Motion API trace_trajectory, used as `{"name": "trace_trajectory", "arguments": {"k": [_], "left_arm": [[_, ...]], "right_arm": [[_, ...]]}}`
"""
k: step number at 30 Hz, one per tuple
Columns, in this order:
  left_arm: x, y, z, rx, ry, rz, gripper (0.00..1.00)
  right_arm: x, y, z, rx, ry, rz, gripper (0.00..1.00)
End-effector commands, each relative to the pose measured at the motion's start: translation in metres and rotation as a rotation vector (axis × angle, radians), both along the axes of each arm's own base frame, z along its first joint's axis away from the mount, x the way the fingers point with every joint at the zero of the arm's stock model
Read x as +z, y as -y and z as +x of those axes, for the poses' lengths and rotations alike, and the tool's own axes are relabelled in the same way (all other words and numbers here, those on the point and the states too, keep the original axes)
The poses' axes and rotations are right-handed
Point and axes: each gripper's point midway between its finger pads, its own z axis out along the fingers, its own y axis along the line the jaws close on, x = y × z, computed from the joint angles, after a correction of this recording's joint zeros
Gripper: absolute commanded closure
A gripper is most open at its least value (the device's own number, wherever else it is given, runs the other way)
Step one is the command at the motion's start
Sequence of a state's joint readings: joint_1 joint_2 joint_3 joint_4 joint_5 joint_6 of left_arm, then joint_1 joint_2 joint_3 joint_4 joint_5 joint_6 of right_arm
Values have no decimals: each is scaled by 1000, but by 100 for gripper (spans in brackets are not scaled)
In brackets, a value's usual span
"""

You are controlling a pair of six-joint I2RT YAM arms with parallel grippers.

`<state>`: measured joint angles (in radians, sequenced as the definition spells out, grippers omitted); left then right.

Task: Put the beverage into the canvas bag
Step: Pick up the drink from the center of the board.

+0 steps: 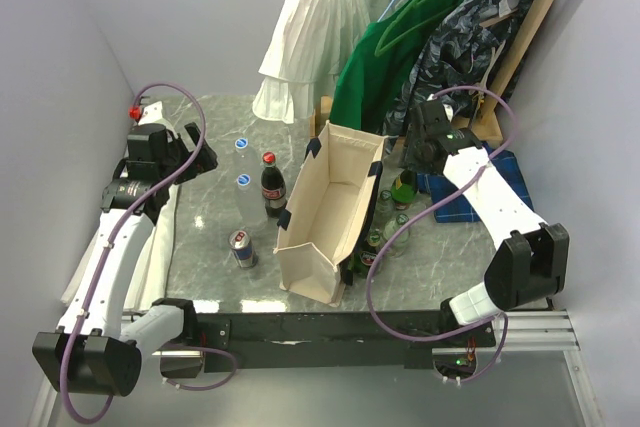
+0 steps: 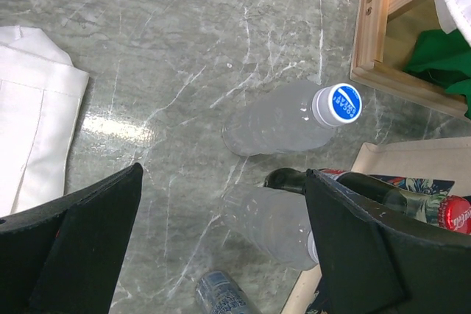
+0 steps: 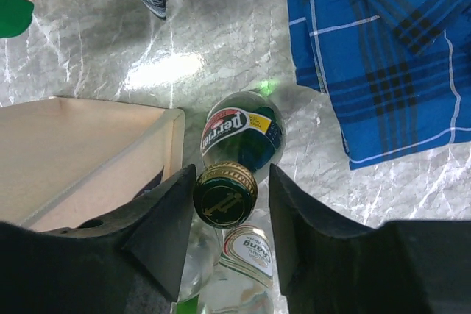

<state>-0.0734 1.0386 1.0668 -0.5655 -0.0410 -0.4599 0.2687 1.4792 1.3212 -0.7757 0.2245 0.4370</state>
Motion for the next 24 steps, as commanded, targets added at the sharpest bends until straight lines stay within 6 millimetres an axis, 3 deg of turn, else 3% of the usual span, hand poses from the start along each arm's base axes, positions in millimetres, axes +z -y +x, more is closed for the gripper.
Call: {"name": "trace_trajectory", "arguments": {"k": [1, 7, 10, 11, 18, 24], "left_arm": [[22, -1, 4, 1, 64, 13, 4], [21, -2, 4, 4, 62, 15, 4], [21, -2, 3, 5, 64, 14, 4], [21, -2, 3, 5, 64, 13, 4], [26, 4, -1, -25, 72, -4, 3], [69, 63, -27, -365, 204, -123, 1]], "right_arm": [[16, 0, 10, -12, 61, -2, 51], [15, 1, 12, -12, 58, -5, 59], [15, -1, 12, -6, 56, 0, 97], [14, 0, 10, -8, 53, -5, 100], [23, 2, 5, -5, 70, -2, 100], [33, 3, 0, -6, 86, -2, 100]]}}
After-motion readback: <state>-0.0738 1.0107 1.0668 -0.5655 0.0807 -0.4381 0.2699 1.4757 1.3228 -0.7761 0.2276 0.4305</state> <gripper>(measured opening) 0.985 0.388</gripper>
